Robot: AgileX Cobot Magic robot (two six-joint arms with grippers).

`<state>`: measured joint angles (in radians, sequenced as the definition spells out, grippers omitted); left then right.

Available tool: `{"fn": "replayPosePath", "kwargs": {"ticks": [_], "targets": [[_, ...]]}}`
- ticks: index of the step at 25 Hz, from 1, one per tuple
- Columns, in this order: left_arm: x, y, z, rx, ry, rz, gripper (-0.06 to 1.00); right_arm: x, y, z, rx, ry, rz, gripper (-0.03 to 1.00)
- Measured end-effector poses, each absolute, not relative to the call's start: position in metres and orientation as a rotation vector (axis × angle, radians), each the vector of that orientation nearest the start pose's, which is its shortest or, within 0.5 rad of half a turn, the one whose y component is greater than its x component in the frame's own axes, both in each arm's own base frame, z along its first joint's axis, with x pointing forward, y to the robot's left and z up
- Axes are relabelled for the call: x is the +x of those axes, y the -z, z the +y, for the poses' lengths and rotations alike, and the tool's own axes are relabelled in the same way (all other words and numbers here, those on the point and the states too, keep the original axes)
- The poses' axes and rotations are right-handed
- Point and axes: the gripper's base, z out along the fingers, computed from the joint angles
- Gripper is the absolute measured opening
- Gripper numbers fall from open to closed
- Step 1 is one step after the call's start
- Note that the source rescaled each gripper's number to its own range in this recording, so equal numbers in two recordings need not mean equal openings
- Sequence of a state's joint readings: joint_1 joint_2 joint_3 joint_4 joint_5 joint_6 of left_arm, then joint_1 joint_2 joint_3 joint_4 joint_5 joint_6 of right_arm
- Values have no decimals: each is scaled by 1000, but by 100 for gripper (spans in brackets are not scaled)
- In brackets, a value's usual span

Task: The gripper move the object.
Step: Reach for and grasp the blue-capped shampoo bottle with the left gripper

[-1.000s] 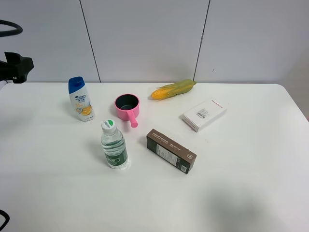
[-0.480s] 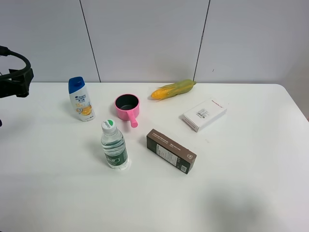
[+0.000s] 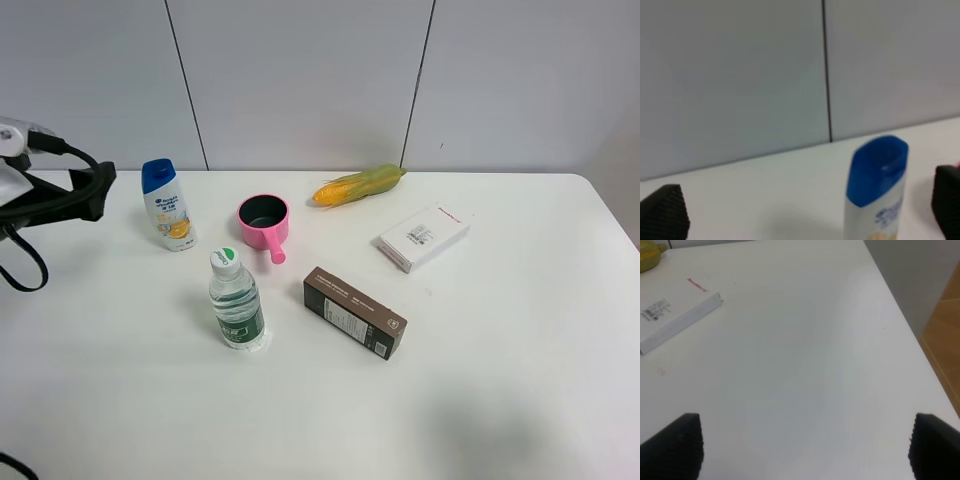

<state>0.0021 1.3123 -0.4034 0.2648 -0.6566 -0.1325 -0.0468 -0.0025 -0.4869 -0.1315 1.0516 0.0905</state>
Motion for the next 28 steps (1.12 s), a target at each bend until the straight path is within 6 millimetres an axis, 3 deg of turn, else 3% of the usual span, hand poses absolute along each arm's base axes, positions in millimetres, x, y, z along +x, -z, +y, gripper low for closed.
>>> {"fn": "replayPosePath", "kwargs": {"ticks": [8,14,28], "targets": [[259,-184,-28,322,199,1725,100,-4,-275,-10,145,130,2036,100],[264,-164,-31,318,262,1758,100,-4,-275,-10,145,130,2036,100],[276,-135,-32,315,290,1818,100,-4,-275,-10,145,130,2036,100]]}}
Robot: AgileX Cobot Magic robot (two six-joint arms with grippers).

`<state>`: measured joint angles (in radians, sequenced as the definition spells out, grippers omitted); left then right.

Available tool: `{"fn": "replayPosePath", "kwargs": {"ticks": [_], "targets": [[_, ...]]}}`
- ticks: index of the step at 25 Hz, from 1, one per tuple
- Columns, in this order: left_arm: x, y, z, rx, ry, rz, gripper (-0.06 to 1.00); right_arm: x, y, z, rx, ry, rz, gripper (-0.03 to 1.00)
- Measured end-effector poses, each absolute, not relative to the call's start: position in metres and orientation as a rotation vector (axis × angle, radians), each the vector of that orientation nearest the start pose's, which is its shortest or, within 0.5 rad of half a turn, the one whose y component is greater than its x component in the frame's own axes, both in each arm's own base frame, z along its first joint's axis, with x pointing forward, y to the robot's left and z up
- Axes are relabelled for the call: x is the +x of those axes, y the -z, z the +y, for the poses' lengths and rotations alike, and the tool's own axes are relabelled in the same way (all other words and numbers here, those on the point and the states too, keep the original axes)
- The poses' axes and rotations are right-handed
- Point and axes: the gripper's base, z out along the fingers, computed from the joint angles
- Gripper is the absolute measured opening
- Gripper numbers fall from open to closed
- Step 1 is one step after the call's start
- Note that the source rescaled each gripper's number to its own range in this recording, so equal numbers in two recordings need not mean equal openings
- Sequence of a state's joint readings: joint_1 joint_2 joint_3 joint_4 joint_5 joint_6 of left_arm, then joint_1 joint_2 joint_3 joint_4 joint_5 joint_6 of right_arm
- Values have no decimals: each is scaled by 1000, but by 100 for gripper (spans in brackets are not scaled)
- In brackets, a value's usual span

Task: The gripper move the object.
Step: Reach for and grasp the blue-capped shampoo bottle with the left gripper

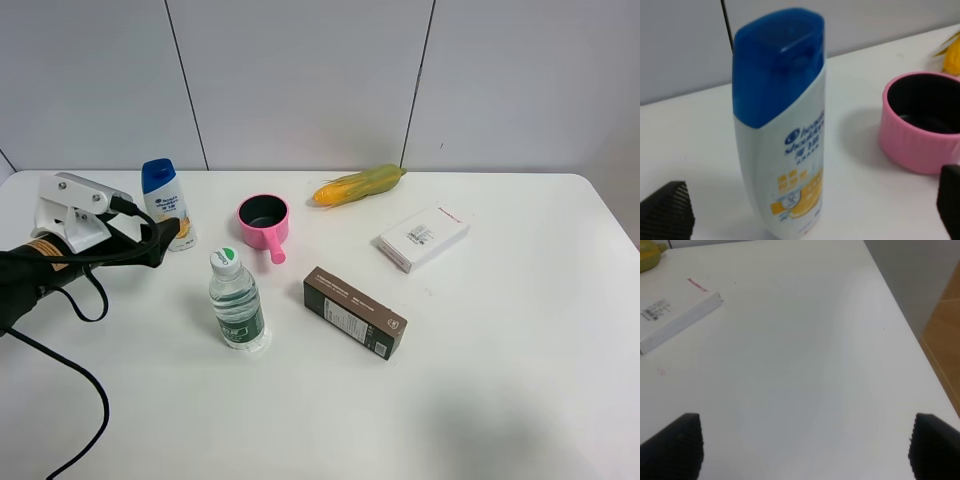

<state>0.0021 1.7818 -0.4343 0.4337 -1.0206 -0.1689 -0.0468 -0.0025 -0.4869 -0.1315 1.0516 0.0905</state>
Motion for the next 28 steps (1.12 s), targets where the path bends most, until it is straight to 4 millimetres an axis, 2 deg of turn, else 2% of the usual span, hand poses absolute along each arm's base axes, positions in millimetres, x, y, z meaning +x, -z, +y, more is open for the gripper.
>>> {"fn": "replayPosePath", "kwargs": {"ticks": [17,28], "targets": [[314,-126,-35,356,301,1786,100,-4,-275,-10,145,130,2036,100],[337,-109,-37,397,320,1789,100,-4,-275,-10,145,130,2036,100]]}}
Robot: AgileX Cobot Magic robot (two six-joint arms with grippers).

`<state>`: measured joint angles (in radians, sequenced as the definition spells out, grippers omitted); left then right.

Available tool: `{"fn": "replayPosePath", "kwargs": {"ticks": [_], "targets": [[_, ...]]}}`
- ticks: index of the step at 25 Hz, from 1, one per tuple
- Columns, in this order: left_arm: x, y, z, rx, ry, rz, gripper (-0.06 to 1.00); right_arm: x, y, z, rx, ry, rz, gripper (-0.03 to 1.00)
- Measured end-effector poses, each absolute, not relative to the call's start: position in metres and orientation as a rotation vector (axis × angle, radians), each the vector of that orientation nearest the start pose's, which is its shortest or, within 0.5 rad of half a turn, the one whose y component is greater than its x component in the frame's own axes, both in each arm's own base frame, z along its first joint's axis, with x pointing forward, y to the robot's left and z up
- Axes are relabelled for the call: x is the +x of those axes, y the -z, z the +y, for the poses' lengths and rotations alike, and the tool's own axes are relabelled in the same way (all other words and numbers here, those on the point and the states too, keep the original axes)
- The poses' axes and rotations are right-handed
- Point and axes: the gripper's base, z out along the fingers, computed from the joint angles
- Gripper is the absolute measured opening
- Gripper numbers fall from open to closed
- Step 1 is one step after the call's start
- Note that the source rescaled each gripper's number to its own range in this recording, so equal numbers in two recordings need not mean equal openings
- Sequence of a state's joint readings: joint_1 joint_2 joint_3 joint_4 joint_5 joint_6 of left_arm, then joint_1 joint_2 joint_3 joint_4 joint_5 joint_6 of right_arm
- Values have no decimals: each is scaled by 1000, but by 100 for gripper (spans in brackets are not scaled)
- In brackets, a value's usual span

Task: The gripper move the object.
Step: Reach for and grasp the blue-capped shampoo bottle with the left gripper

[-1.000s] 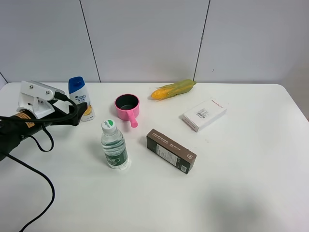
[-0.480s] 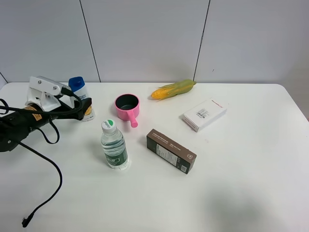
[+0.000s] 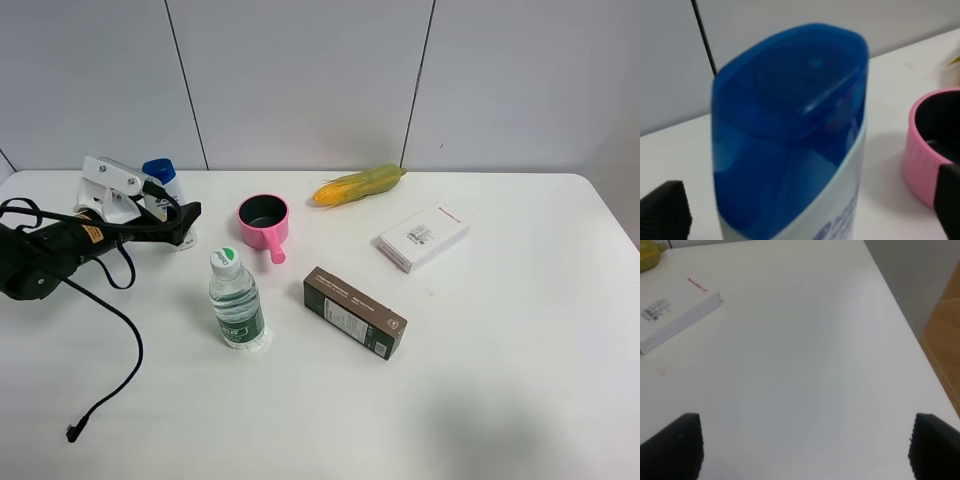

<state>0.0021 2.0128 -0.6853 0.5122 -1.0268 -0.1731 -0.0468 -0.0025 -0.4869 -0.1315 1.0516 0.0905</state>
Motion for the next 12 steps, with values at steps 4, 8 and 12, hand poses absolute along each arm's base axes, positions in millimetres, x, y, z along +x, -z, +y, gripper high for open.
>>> {"fn": "replayPosePath", "kwargs": {"ticks": [4,8,12], "targets": [[338,-104,-37,397,324,1804,98,-4,-275,-10,145,130,2036,100],[338,-104,-37,397,324,1805,55,-4,-275,-10,145,130,2036,100],[338,-104,-38,398,325,1804,1,-4,-275,-10,145,130,2036,100]]}}
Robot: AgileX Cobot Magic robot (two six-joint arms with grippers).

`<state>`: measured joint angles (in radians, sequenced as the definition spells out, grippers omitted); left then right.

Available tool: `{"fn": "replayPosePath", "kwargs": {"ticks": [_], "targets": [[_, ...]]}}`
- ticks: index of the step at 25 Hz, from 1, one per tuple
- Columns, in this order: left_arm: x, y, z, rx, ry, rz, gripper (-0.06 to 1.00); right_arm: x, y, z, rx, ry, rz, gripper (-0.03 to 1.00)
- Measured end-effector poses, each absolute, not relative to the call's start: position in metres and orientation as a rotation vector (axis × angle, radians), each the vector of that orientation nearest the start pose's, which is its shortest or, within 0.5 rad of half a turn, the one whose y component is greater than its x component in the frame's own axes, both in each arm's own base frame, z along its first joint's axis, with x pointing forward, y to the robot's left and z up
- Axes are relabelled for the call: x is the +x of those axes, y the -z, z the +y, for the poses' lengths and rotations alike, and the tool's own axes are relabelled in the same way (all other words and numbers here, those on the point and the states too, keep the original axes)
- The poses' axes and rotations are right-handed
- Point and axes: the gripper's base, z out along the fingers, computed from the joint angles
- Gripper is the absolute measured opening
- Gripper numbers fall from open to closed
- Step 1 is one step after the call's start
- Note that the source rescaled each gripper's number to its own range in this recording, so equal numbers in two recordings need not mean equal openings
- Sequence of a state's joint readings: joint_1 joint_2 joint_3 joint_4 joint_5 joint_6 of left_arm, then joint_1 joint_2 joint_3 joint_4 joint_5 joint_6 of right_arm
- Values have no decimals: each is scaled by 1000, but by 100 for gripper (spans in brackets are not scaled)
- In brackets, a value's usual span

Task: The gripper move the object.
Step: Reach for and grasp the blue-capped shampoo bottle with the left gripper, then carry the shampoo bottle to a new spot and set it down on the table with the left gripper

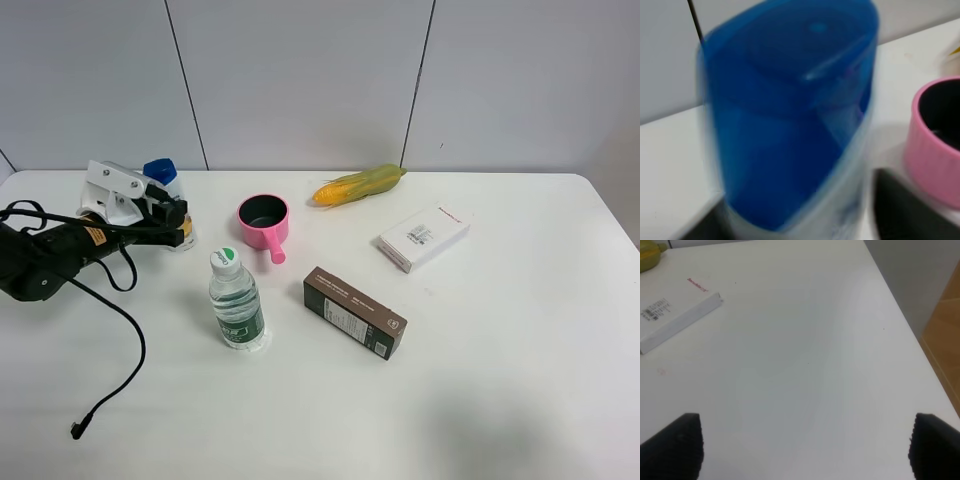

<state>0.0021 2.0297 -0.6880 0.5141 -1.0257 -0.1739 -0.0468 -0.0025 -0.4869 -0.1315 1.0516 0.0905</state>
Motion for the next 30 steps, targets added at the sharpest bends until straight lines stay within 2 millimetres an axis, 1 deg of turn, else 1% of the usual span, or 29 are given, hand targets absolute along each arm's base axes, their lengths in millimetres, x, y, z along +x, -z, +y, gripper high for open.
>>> {"fn": "replayPosePath", "kwargs": {"ticks": [9,12,17,19,23,26,30], "targets": [[338,-105,-38,371,346,1808,1,-4,-275,-10,145,130,2036,100],[337,-114,-39,363,369,1807,1,-4,-275,-10,145,130,2036,100],[333,-162,-40,326,408,1717,1,-4,-275,-10,145,130,2036,100],[329,-181,-38,294,408,1707,1,-4,-275,-10,145,130,2036,100],[319,-213,-36,221,411,1712,1,-4,-275,-10,145,130,2036,100],[309,-234,-43,214,408,1710,1,-4,-275,-10,145,130,2036,100],[302,-253,-66,270,417,1716,1,-4,-275,-10,145,130,2036,100]]}}
